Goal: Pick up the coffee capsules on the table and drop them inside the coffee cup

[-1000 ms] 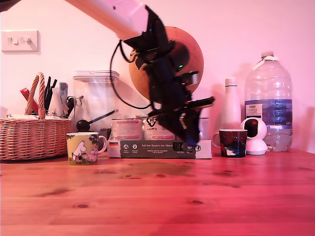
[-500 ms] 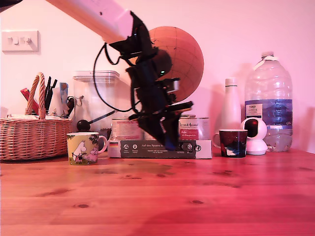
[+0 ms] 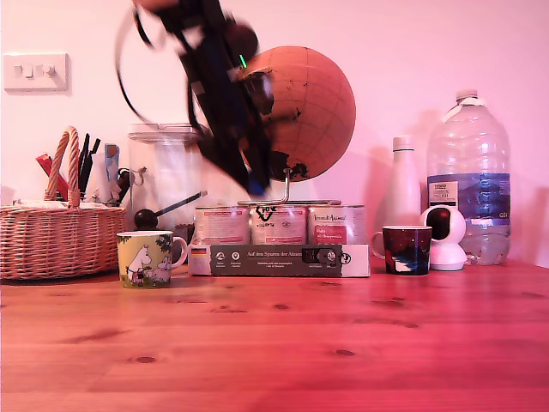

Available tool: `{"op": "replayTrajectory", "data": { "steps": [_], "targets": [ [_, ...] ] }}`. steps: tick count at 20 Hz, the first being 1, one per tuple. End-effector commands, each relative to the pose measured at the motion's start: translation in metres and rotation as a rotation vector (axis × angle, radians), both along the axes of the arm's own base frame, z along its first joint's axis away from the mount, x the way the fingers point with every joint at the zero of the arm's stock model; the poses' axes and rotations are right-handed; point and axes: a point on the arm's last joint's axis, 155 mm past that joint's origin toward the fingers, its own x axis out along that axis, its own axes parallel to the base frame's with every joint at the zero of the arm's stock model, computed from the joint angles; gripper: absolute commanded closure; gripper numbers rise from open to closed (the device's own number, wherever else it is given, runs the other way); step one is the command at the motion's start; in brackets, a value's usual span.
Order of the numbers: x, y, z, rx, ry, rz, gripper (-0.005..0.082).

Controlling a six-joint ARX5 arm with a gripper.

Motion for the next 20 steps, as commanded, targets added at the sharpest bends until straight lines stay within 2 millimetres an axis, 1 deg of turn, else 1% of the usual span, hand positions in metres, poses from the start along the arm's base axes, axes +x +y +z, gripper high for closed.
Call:
{"op": "replayTrajectory", "data": {
  "steps": [1, 4, 8, 12, 16, 18, 20],
  "targets": [
    [-0.004, 0.008, 0.020, -0.005, -0.025, 0.006, 0.0592],
    [-0.010, 0.025, 0.052, -0.002, -0.063, 0.032, 0.0592],
    [-0.024, 0.052, 0.100, -0.002, -0.128, 0.062, 0.0592],
    [-0.040, 0.082, 0.157, -0.030, -0.226, 0.104, 0.0592],
    [-0.047, 0.101, 0.220, -0.104, -0.385, 0.140, 0.0592],
    [-0.050, 0.107, 0.239, -0.126, -0.433, 0.149, 0.0592],
    [-0.052, 0.104, 0.245, -0.148, -0.447, 0.137, 0.0592]
  ]
}}
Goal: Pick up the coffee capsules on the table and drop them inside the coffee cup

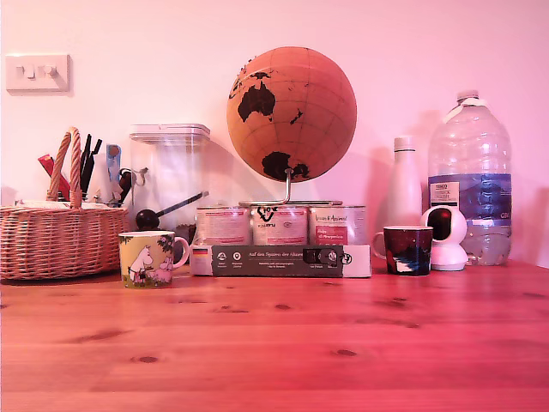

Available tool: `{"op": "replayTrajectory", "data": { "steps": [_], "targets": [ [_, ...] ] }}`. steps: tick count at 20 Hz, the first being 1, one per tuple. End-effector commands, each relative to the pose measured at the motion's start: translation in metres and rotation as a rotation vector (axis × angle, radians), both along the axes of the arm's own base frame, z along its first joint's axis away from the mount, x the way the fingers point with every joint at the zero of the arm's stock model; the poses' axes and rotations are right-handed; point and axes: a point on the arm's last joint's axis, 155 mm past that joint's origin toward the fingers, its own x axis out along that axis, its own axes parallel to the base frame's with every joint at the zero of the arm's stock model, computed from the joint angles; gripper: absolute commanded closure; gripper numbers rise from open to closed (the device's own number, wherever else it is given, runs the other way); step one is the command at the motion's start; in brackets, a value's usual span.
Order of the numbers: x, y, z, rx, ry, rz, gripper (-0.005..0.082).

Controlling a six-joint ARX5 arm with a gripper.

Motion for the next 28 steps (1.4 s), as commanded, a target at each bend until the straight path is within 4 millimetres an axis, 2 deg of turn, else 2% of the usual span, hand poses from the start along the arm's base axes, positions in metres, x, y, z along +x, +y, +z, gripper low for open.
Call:
{"op": "replayTrajectory", "data": {
  "steps": [1, 6, 12, 17, 24, 26, 28],
  "targets": [
    [0.006, -0.006, -0.010, 0.004, 0.018, -0.017, 0.0592],
    [0.015, -0.013, -0.029, 0.000, 0.039, -0.027, 0.0592],
    [0.025, -0.020, -0.071, -0.019, 0.033, -0.039, 0.0592],
    [0.020, -0.017, -0.101, -0.071, -0.051, -0.030, 0.0592],
    [0.025, -0.010, -0.163, -0.107, -0.108, -0.009, 0.0592],
    [0.027, -0.010, -0.171, -0.127, -0.165, -0.008, 0.0592],
    [0.029, 0.000, -0.182, -0.135, -0.198, 0.013, 0.0592]
  ]
}}
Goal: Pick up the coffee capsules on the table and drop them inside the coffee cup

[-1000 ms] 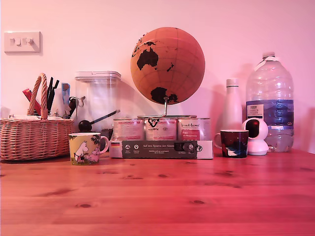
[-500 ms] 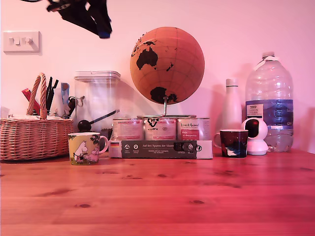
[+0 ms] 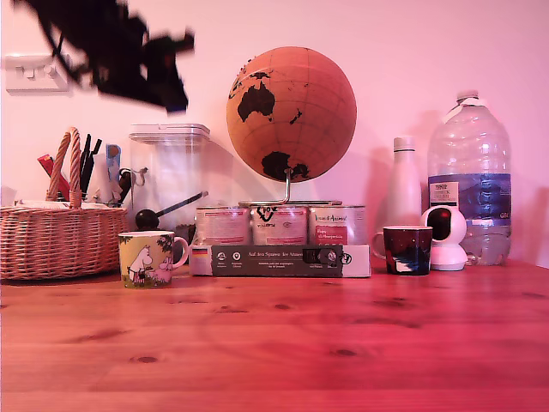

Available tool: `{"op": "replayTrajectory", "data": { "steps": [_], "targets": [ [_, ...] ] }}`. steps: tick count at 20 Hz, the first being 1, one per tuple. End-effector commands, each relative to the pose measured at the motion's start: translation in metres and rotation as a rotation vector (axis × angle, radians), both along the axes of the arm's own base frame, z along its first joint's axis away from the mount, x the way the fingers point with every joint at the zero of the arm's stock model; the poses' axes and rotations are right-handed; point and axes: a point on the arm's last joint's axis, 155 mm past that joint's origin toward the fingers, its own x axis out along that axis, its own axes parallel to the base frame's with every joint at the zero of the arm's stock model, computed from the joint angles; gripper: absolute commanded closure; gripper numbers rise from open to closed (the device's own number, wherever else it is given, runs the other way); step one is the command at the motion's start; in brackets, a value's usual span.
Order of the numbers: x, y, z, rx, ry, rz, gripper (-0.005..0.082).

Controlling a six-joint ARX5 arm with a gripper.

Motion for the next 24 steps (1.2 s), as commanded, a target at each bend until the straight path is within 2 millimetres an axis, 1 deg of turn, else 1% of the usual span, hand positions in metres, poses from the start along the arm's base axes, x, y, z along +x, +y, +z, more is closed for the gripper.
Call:
{"op": "replayTrajectory", "data": {
  "steps": [1, 5, 8, 11, 14, 19, 24],
  "targets": [
    [0.004, 0.009, -0.011, -0.009, -0.027, 0.025, 0.0592],
    [0.003, 0.028, -0.024, -0.031, -0.094, 0.059, 0.0592],
    [0.003, 0.043, -0.034, -0.027, -0.088, 0.089, 0.0592],
    [0.008, 0.059, -0.036, -0.018, -0.085, 0.140, 0.0592],
    [0.009, 0.067, -0.041, -0.012, -0.068, 0.155, 0.0592],
    [0.008, 0.078, -0.055, 0.006, -0.012, 0.178, 0.0592],
    [0.011, 0.091, -0.057, 0.009, -0.002, 0.210, 0.0591]
  ]
}}
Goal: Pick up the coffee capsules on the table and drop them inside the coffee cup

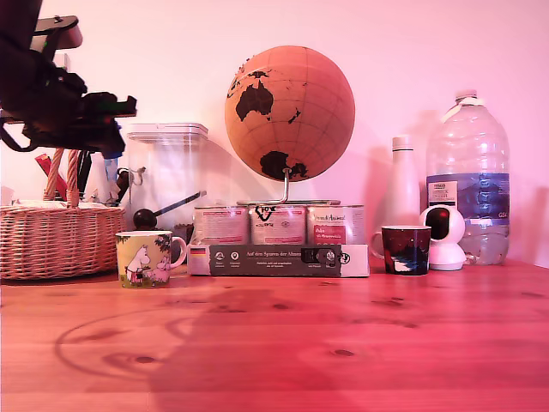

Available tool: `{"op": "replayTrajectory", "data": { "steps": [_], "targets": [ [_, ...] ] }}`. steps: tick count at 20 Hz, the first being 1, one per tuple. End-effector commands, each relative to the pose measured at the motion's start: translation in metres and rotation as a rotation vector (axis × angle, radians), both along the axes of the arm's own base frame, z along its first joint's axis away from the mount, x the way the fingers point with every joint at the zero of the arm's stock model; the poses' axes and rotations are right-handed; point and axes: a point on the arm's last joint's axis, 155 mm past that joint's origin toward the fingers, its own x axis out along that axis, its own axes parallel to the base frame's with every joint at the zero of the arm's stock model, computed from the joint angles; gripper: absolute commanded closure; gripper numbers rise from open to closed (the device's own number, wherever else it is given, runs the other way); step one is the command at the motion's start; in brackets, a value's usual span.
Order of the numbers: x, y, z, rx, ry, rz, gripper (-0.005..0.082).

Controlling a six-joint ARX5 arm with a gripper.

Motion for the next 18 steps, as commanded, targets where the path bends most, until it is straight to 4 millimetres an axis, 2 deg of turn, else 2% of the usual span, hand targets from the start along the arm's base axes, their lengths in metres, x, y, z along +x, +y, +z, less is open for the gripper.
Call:
{"op": "replayTrajectory", "data": {
  "steps": [1, 7, 13, 18],
  "targets": [
    [0.001, 0.005, -0.012, -0.002, 0.039, 0.014, 0.0592],
    [0.013, 0.002, -0.020, 0.012, 0.128, 0.010, 0.0591],
    [0.039, -0.009, -0.047, 0.015, 0.277, -0.020, 0.0589],
    [0.060, -0.020, -0.052, 0.015, 0.367, -0.051, 0.0589]
  ]
}}
